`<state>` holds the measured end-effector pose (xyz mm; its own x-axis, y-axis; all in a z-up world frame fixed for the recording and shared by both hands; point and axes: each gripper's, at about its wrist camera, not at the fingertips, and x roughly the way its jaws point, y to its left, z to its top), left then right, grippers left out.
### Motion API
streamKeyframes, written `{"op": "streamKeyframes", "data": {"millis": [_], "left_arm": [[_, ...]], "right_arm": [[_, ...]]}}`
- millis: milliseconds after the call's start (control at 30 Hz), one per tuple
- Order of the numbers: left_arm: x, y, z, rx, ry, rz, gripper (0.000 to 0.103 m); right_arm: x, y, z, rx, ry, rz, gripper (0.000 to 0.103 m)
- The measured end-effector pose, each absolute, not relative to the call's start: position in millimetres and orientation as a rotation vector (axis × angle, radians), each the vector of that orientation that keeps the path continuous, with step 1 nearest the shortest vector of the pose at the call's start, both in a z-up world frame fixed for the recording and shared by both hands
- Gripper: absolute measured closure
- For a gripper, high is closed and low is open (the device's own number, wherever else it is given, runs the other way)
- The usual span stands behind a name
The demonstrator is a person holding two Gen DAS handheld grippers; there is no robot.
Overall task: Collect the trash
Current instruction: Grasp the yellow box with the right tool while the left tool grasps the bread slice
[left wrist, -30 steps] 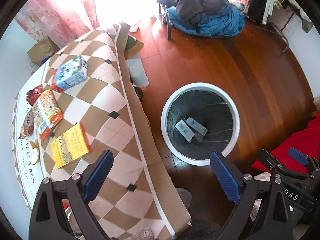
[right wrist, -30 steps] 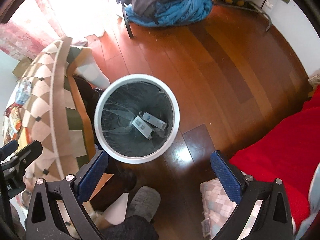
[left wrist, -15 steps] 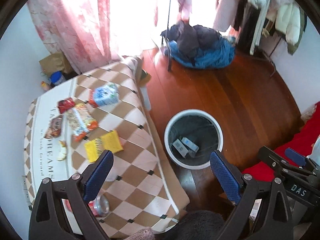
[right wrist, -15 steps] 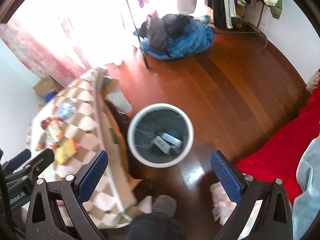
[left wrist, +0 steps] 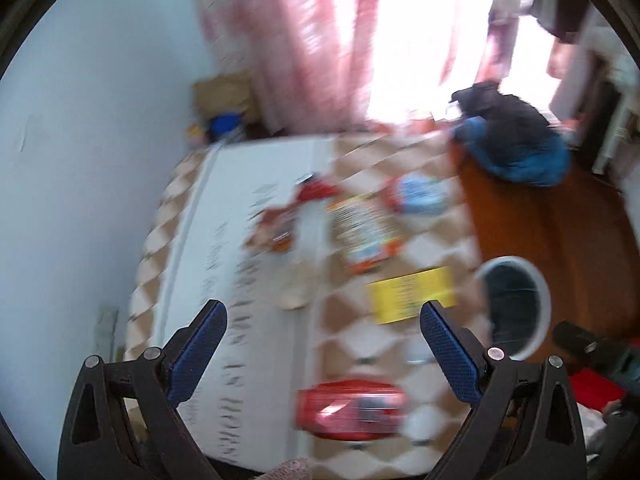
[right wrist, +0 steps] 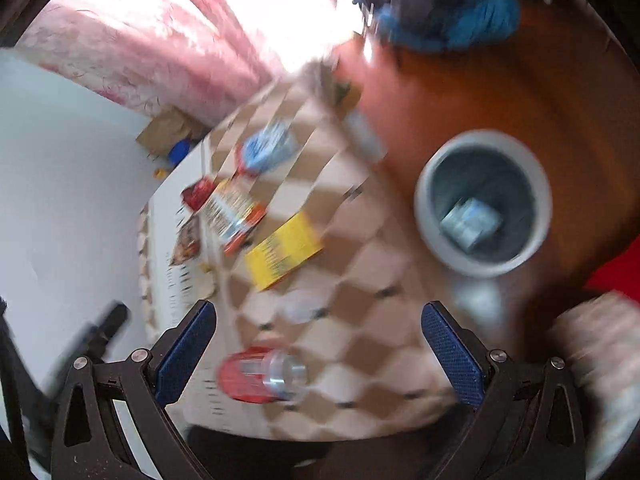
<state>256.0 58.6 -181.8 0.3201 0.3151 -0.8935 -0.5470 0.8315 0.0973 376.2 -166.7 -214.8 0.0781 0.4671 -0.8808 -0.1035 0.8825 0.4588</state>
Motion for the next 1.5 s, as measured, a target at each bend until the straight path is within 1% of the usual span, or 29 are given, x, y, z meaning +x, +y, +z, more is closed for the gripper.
{"op": "streamKeyframes", "data": {"millis": [167, 300, 367, 400, 467, 600, 700, 767, 833, 933, 1000, 1033, 1067, 1100, 1133, 1167, 1200, 1267, 1300, 1367, 1433, 1500], "left_arm": [[235.0, 121.2, -246.9, -0.267, 1.21, 0.702, 0.004], [232.2, 149.1, -288.0, -0.256, 1.278, 0.731, 0.004], [233.7, 156.4, -302.3, -0.235, 1.301, 0.733, 0.004], [235.4, 158.1, -308.7, -0.231, 1.312, 0.73, 0.004], [239.1, 161.1, -316.3, -0.233, 1.322, 0.722, 0.004], [249.3, 167.1, -327.6, -0.273, 1.334, 0.687, 0.004], [260.0, 167.0, -333.1, -0.286, 1.334, 0.652, 0.004], [267.4, 163.8, -334.6, -0.285, 1.335, 0.619, 0.004], [277.3, 157.6, -336.9, -0.262, 1.337, 0.573, 0.005], [292.8, 150.2, -342.3, -0.225, 1.334, 0.505, 0.005], [302.5, 147.4, -347.5, -0.217, 1.33, 0.461, 0.006], [306.2, 146.8, -349.8, -0.218, 1.328, 0.446, 0.009], [309.6, 146.0, -351.9, -0.218, 1.327, 0.432, 0.018], [314.8, 145.6, -355.6, -0.218, 1.332, 0.421, 0.023], [315.7, 146.4, -355.4, -0.224, 1.323, 0.421, 0.026], [316.8, 147.5, -353.9, -0.233, 1.307, 0.415, 0.037], [318.1, 148.1, -353.8, -0.236, 1.302, 0.406, 0.045], [319.1, 150.0, -352.1, -0.271, 1.293, 0.384, 0.071], [320.6, 150.1, -351.6, -0.258, 1.294, 0.388, 0.075], [321.6, 149.1, -351.5, -0.235, 1.293, 0.401, 0.076], [321.3, 140.7, -348.8, -0.219, 1.288, 0.414, 0.077], [321.4, 137.5, -345.4, -0.205, 1.279, 0.426, 0.078]], "right_arm": [[396.3, -100.1, -281.3, 0.408, 1.583, 0.381, 0.0], [417.3, -70.4, -325.8, 0.424, 1.669, 0.261, 0.001], [425.9, -60.9, -340.6, 0.412, 1.685, 0.199, 0.004], [429.9, -56.0, -346.9, 0.392, 1.686, 0.168, 0.008], [435.6, -47.4, -349.5, 0.346, 1.671, 0.116, 0.008], [441.3, -7.4, -352.3, 0.085, 1.618, 0.094, 0.008], [432.9, 22.5, -350.2, -0.176, 1.524, 0.155, 0.029], [425.8, 34.2, -349.9, -0.29, 1.487, 0.245, 0.03], [423.1, 35.6, -347.9, -0.369, 1.454, 0.277, 0.034], [423.3, 32.3, -345.8, -0.507, 1.403, 0.325, 0.035], [426.5, 25.6, -348.0, -0.496, 1.421, 0.361, 0.034], [428.7, 20.8, -350.0, -0.482, 1.443, 0.361, 0.032], [430.3, 14.6, -352.2, -0.454, 1.467, 0.354, 0.03], [432.8, 8.1, -353.2, -0.409, 1.484, 0.345, 0.025], [434.1, 2.7, -354.5, -0.376, 1.493, 0.342, 0.025], [434.3, -0.7, -356.3, -0.347, 1.497, 0.338, 0.025], [434.3, -3.5, -357.3, -0.324, 1.497, 0.332, 0.025], [436.2, -9.7, -354.5, -0.315, 1.478, 0.32, 0.025], [435.2, -11.7, -354.4, -0.311, 1.468, 0.311, 0.025], [432.4, -13.3, -354.5, -0.317, 1.45, 0.301, 0.027], [432.6, -10.0, -352.3, -0.325, 1.421, 0.314, 0.039], [419.1, -6.3, -350.0, -0.33, 1.423, 0.323, 0.039]]}}
